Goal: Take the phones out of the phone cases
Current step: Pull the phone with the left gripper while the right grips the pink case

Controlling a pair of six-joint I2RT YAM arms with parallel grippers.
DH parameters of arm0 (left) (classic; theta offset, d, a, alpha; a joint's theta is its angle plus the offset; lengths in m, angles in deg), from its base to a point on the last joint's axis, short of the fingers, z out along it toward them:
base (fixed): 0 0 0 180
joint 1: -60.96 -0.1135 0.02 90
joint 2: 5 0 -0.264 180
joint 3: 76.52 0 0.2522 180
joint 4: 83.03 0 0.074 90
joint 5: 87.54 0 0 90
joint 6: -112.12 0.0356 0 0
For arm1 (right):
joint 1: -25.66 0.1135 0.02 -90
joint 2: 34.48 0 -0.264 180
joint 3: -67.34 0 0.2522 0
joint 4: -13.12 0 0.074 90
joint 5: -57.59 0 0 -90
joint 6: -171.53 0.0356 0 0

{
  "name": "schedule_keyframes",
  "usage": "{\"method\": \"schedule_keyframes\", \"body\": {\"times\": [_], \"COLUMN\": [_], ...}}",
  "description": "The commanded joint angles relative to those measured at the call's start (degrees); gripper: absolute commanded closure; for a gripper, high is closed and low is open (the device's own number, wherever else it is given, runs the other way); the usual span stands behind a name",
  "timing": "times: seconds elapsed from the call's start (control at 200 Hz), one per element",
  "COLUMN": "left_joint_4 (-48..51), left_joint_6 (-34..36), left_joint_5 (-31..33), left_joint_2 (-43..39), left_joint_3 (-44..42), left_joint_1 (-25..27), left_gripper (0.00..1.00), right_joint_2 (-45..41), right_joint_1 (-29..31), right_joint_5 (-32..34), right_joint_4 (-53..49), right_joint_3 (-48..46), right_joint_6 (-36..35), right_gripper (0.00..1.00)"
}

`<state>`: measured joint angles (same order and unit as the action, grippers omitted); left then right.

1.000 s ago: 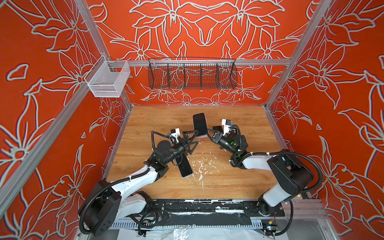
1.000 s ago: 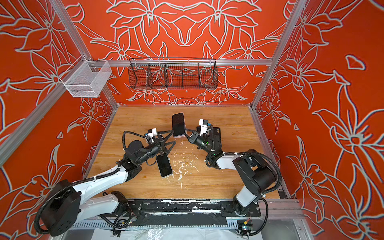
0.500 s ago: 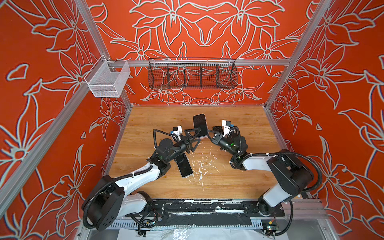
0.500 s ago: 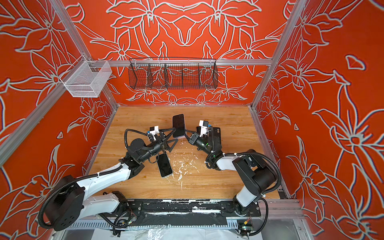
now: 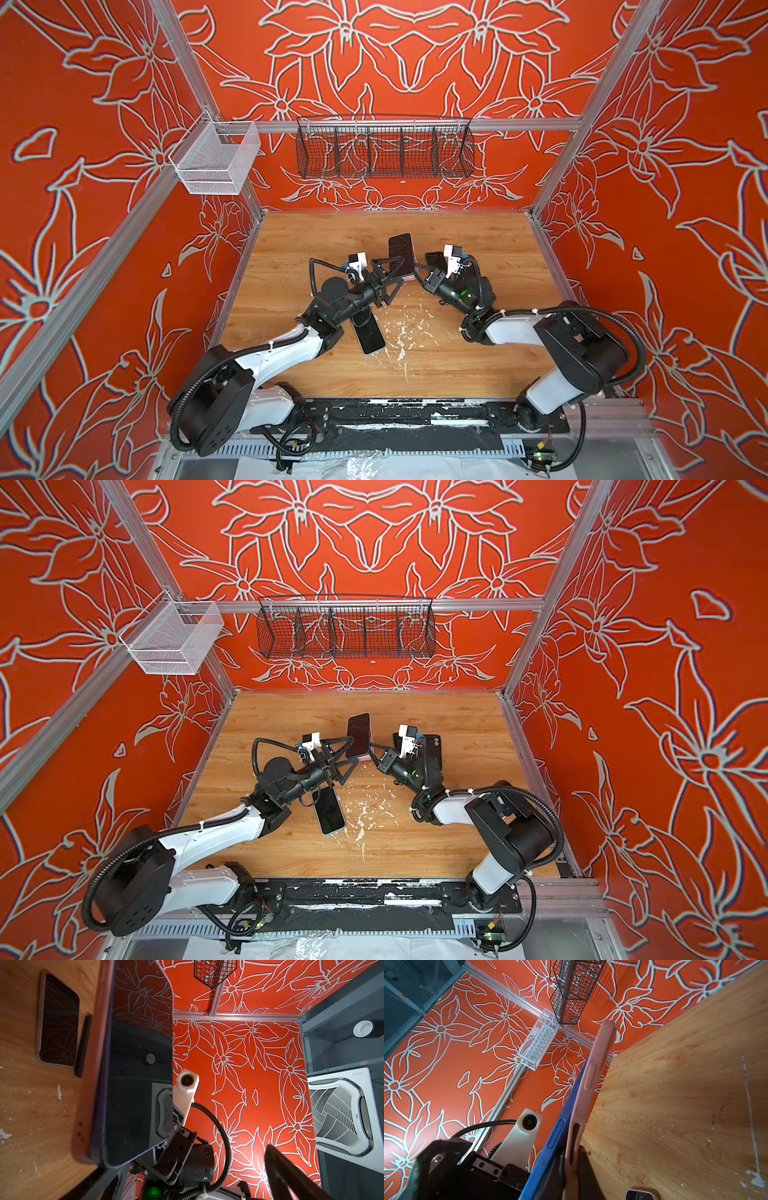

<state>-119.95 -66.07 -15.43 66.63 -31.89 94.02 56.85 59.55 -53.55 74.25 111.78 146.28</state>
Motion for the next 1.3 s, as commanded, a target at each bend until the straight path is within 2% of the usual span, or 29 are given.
{"method": "schedule_keyframes", "body": {"times": [0.0, 0.215, 0.57, 0.901, 1.061, 1.296], "left_joint_4": [-2.8, -3.3, -3.4, -3.4, -1.2, -0.1], "left_joint_6": [-0.1, 0.1, 0.7, 1.2, 3.0, 2.7], "left_joint_5": [0.4, 1.0, 0.8, -0.5, 0.2, 0.6], "left_joint_2": [-0.2, -0.4, 1.4, 3.9, 3.8, 3.4], "left_joint_3": [1.5, 1.7, 2.2, 1.7, 1.3, 1.0], "left_joint_1": [0.1, 0.1, 0.1, 0.1, 0.1, 0.1], "left_gripper": [0.03, 0.0, 0.08, 0.12, 0.17, 0.32], "right_joint_2": [-2.4, -3.4, -4.4, -5.0, -5.2, -5.7], "right_joint_1": [0.7, 1.0, 1.7, 1.7, 1.7, 1.7], "right_joint_5": [0.2, 0.2, 0.7, 0.8, 0.7, 0.9], "right_joint_4": [5.9, 5.8, 5.9, 5.9, 5.8, 5.8], "right_joint_3": [-0.5, -1.2, -2.4, -2.5, -2.4, -2.6], "right_joint_6": [-0.1, -0.7, -1.0, -1.5, -1.5, -1.6], "right_gripper": [1.0, 1.0, 1.0, 1.0, 1.0, 1.0]}}
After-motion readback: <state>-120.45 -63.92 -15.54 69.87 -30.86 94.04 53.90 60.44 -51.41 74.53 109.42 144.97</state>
